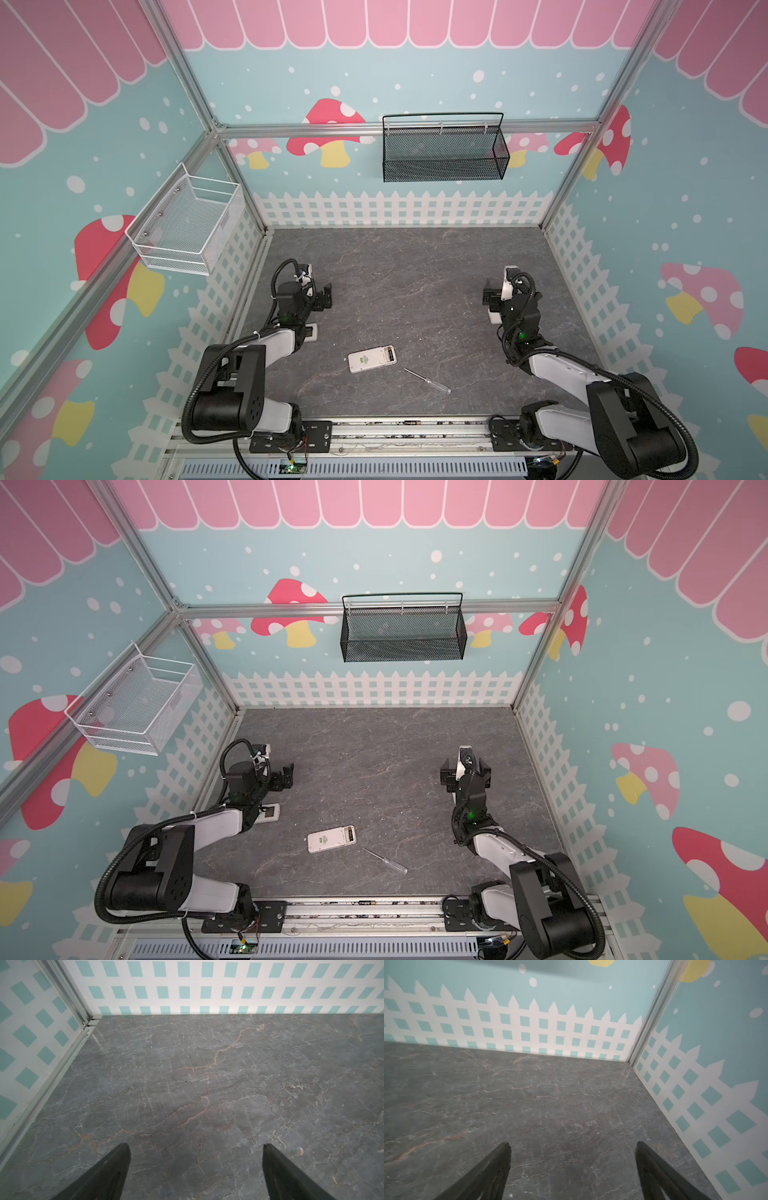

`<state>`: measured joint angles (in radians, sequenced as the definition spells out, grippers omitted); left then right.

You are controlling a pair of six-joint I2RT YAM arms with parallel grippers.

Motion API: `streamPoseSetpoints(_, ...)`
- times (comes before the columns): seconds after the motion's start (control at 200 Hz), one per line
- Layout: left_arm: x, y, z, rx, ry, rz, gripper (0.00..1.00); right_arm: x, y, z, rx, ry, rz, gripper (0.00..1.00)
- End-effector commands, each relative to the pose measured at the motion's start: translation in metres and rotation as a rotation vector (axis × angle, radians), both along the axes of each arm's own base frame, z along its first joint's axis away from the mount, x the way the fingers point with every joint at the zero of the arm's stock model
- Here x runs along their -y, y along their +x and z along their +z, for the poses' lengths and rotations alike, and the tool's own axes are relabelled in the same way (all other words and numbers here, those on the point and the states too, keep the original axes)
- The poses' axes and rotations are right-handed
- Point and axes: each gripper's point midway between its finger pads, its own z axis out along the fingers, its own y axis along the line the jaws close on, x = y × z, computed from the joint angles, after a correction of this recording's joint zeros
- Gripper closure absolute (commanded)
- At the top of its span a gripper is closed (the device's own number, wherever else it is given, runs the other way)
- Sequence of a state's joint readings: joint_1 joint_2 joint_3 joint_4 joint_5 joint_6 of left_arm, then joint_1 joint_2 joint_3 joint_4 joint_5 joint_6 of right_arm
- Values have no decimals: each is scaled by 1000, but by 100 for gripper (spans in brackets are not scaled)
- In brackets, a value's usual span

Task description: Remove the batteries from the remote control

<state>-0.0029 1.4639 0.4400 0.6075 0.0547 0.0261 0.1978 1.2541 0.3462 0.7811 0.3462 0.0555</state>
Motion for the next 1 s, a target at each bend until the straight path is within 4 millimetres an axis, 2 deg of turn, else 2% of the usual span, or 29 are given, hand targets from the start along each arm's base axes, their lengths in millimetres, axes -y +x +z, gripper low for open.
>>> streamPoseSetpoints(0.0, 3, 0, 20, 185, -12, -1, 1, 9, 2, 2, 47, -65, 0, 6)
streamPoseSetpoints(0.08, -1, 1, 21, 196, -18, 30, 1, 13, 5, -3, 51, -80, 8, 6)
streamPoseSetpoints(0.195, -22, 10, 16, 146, -25, 152, 1, 19, 8, -13, 59, -78, 21, 6)
streamPoseSetpoints(0.28, -22, 10, 16, 143, -26, 152, 1, 22, 10, -23, 60, -66, 23, 6)
streamPoseSetpoints(0.475, -22, 10, 17, 144, -26, 151, 0, 35, 11, -28, 50, 1, 18, 7)
streamPoseSetpoints(0.615, -22, 10, 17, 145, -26, 151, 1, 36, 11, -27, 51, 5, 19, 7)
streamPoseSetpoints(0.715, -22, 10, 17, 145, -26, 153, 1, 38, 0, -30, 92, 7, 8, 6)
streamPoseSetpoints(0.75, -22, 9, 16, 144, -26, 154, 1, 43, -5, -24, 136, -1, -18, 4)
streamPoseSetpoints(0.795, -22, 9, 17, 145, -25, 154, 0, 46, -4, -30, 92, 26, -39, 3)
streamPoseSetpoints(0.851, -22, 9, 16, 144, -24, 153, 1, 46, -5, -24, 132, 8, -38, 2)
streamPoseSetpoints(0.991, -22, 9, 16, 145, -23, 153, 1, 46, -6, -26, 117, 12, -43, 2)
